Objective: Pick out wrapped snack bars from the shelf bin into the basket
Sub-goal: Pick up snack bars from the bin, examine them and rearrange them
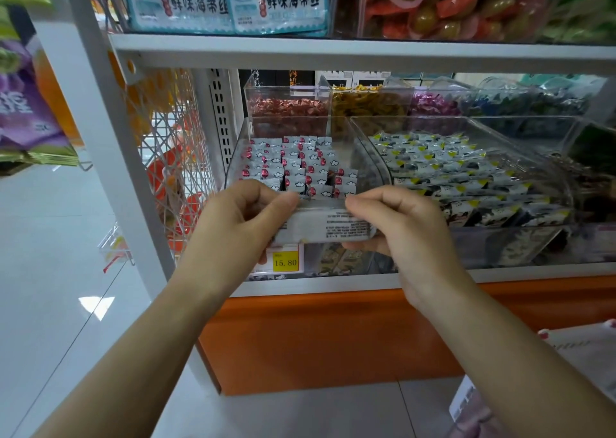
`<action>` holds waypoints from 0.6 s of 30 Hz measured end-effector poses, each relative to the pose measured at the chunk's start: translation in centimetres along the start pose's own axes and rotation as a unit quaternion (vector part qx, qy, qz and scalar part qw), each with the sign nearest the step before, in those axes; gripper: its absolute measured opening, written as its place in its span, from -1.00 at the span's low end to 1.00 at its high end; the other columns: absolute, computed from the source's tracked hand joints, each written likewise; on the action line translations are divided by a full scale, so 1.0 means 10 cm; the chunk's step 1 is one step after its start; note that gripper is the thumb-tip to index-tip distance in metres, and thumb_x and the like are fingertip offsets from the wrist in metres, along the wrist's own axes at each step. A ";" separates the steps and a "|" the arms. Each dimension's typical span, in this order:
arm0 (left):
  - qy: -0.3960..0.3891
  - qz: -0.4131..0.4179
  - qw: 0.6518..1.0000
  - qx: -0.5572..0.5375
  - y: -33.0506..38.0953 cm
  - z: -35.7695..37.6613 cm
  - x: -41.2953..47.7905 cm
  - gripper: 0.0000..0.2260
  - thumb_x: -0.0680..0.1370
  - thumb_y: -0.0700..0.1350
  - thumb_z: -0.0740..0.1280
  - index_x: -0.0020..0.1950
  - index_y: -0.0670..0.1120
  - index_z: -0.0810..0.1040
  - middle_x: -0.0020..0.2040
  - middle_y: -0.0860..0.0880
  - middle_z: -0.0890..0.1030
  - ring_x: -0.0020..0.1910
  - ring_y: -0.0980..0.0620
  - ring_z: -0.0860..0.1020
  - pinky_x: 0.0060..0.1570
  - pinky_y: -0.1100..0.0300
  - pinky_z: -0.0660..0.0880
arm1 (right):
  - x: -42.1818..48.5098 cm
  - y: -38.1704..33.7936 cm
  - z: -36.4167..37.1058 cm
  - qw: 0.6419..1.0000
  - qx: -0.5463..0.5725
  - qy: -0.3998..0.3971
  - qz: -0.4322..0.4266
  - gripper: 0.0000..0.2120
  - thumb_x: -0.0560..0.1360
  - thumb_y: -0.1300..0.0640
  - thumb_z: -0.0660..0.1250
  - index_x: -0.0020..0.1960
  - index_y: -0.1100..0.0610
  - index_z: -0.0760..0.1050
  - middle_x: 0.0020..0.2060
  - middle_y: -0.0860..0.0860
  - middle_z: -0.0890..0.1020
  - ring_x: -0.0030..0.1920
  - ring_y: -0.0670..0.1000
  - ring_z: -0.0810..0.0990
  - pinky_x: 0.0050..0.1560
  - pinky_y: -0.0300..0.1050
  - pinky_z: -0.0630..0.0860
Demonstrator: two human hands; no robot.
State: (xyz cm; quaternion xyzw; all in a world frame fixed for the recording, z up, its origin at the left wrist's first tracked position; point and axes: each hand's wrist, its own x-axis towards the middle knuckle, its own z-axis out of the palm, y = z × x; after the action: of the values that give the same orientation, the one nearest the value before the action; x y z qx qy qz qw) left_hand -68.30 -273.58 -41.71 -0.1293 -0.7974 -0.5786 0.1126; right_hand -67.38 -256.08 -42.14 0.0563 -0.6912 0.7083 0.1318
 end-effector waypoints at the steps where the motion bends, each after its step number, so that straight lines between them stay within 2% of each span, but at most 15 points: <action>1: -0.019 0.002 1.000 0.003 0.01 0.00 -0.01 -0.72 0.38 0.14 0.30 -0.15 -0.06 0.55 -0.32 -0.11 0.57 -0.50 0.17 0.44 -0.48 0.31 0.45 | 0.02 0.00 -0.02 1.000 0.002 0.005 0.015 -0.78 0.44 0.23 0.39 -0.37 0.09 0.62 -0.39 -0.04 0.65 -0.30 -0.03 0.65 -0.32 -0.07 0.64; 4: -0.054 0.004 0.998 0.018 0.00 -0.02 0.00 -0.68 0.34 0.12 0.32 -0.01 -0.01 0.53 -0.16 -0.09 0.62 -0.44 0.17 0.47 -0.41 0.31 0.48 | 0.07 0.00 -0.11 0.996 0.032 -0.016 0.085 -0.82 0.42 0.21 0.41 -0.35 0.12 0.65 -0.35 0.04 0.67 -0.31 0.02 0.66 -0.38 -0.13 0.62; 8: -0.058 0.024 0.997 0.038 -0.02 -0.02 0.00 -0.73 0.37 0.11 0.29 -0.01 0.02 0.54 -0.18 -0.02 0.63 -0.40 0.16 0.55 -0.38 0.35 0.49 | 0.12 0.06 -0.17 0.989 0.062 -0.051 0.121 -0.91 0.42 0.21 0.40 -0.24 0.19 0.64 -0.28 0.13 0.69 -0.29 0.04 0.68 -0.41 -0.20 0.58; 10: -0.042 0.024 0.997 0.064 -0.04 -0.02 0.01 -0.73 0.41 0.12 0.26 0.00 0.02 0.55 -0.19 -0.02 0.64 -0.35 0.12 0.59 -0.35 0.26 0.54 | 0.12 0.08 -0.18 0.990 0.076 -0.070 0.101 -0.87 0.39 0.16 0.40 -0.13 0.21 0.64 -0.19 0.14 0.70 -0.20 0.05 0.69 -0.33 -0.22 0.59; 12: -0.001 0.018 0.997 0.080 -0.08 -0.03 0.04 -0.77 0.49 0.10 0.24 -0.06 -0.03 0.57 -0.26 -0.07 0.64 -0.39 0.06 0.59 -0.29 0.05 0.57 | 0.12 0.08 -0.17 0.986 0.101 -0.112 0.069 -0.66 0.31 0.13 0.42 0.06 0.19 0.60 -0.06 0.11 0.69 -0.08 0.03 0.68 -0.18 -0.21 0.60; 13: 0.020 0.019 0.996 0.082 -0.09 -0.03 0.06 -0.76 0.53 0.07 0.23 -0.11 -0.06 0.58 -0.31 -0.11 0.62 -0.43 0.03 0.58 -0.29 0.00 0.57 | 0.11 0.08 -0.15 0.986 0.096 -0.127 0.047 -0.59 0.29 0.15 0.42 0.13 0.17 0.57 -0.03 0.08 0.69 -0.05 0.02 0.68 -0.13 -0.20 0.60; 14: 0.035 0.025 0.995 0.086 -0.11 -0.03 0.07 -0.72 0.56 0.06 0.20 -0.17 -0.08 0.57 -0.37 -0.12 0.59 -0.48 0.02 0.55 -0.34 0.03 0.55 | 0.12 0.08 -0.13 0.988 0.078 -0.129 0.022 -0.58 0.31 0.19 0.42 0.17 0.14 0.54 -0.03 0.04 0.69 -0.06 0.00 0.67 -0.11 -0.20 0.59; 16: 0.052 0.047 0.992 0.109 -0.13 -0.01 0.09 -0.62 0.59 0.10 0.12 -0.25 -0.11 0.52 -0.41 -0.14 0.54 -0.52 0.06 0.47 -0.44 0.12 0.43 | 0.14 0.07 -0.09 0.995 0.028 -0.097 -0.024 -0.70 0.41 0.25 0.39 0.12 0.09 0.56 -0.08 0.01 0.69 -0.13 -0.04 0.66 -0.18 -0.21 0.58; 18: 0.069 0.080 0.983 0.148 -0.16 -0.01 0.11 -0.61 0.60 0.13 0.08 -0.12 -0.10 0.55 -0.30 -0.11 0.57 -0.42 0.17 0.46 -0.40 0.11 0.38 | 0.19 0.06 -0.08 0.998 0.003 -0.043 -0.052 -0.83 0.48 0.25 0.34 0.04 0.09 0.58 -0.14 0.00 0.67 -0.20 -0.05 0.63 -0.22 -0.18 0.57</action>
State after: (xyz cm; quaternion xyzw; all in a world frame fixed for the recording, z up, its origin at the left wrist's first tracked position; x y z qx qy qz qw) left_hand -69.85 -274.07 -42.81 -0.1344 -0.8517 -0.4509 0.2308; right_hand -69.25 -255.04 -42.27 0.1232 -0.6900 0.6997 0.1381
